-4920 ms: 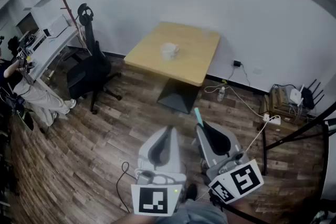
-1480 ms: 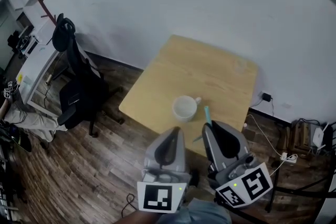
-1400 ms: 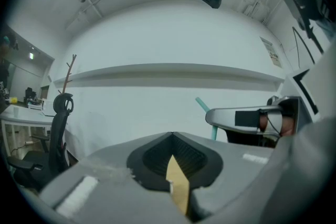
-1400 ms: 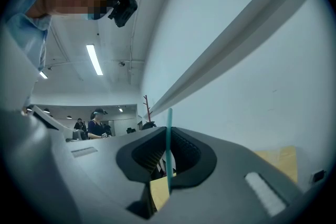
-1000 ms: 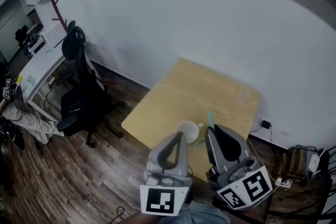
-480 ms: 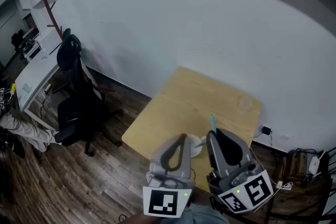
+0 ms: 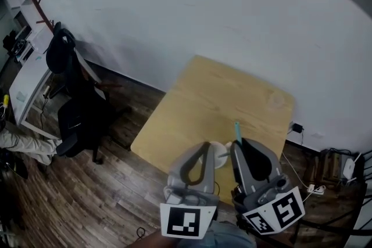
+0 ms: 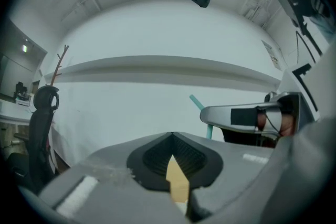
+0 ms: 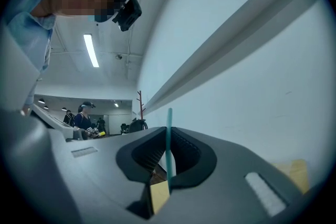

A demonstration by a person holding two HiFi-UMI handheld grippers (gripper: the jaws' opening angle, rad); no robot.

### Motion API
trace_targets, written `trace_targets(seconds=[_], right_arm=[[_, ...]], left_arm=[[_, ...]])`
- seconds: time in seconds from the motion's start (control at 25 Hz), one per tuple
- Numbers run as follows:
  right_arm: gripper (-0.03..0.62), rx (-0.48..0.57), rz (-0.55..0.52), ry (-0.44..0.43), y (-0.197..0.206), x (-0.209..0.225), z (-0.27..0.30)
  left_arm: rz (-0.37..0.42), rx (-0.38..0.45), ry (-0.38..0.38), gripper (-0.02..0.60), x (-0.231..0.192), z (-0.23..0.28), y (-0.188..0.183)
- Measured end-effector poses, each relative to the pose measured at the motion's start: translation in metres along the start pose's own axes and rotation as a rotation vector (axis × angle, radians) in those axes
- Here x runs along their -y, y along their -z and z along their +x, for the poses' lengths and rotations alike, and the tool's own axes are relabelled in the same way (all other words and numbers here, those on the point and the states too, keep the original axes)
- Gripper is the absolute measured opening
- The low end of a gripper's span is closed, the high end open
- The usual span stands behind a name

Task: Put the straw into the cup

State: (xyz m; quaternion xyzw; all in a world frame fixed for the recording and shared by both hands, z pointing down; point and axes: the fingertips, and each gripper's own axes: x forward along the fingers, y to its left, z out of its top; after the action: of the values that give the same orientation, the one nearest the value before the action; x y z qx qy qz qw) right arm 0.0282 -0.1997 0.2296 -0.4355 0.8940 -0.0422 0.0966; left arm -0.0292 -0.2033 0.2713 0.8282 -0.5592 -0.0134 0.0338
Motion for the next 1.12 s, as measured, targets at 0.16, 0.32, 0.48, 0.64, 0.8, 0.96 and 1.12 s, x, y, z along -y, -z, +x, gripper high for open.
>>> trace_targets(seconds=[0.16, 0.32, 0.48, 0.64, 0.8, 0.96, 1.12], right_arm=[[0.035, -0.042, 0.023, 0.018, 0.02, 0.01, 0.011], [0.035, -0.088, 0.057, 0.039, 0.042, 0.017, 0.014], [0.035, -0.127, 0.094, 0.06, 0.062, 0.025, 0.016], [0.035, -0.17, 0.131, 0.075, 0.086, 0.033, 0.022], [0.035, -0.205, 0.169, 0.094, 0.11, 0.042, 0.025], [0.035, -0.232, 0.205, 0.101, 0.132, 0.045, 0.029], [0.035, -0.267, 0.228, 0.111, 0.152, 0.053, 0.03]], left_arm=[[-0.022, -0.044, 0.008, 0.017, -0.008, 0.013, 0.019], [-0.047, -0.112, 0.017, 0.017, -0.01, 0.019, 0.044], [-0.077, -0.153, 0.022, 0.017, -0.014, 0.027, 0.061], [-0.086, -0.199, 0.027, 0.017, -0.019, 0.035, 0.079], [-0.098, -0.246, 0.021, 0.017, -0.028, 0.043, 0.101], [-0.123, -0.277, 0.015, 0.017, -0.034, 0.049, 0.118], [-0.142, -0.31, 0.016, 0.017, -0.034, 0.056, 0.135]])
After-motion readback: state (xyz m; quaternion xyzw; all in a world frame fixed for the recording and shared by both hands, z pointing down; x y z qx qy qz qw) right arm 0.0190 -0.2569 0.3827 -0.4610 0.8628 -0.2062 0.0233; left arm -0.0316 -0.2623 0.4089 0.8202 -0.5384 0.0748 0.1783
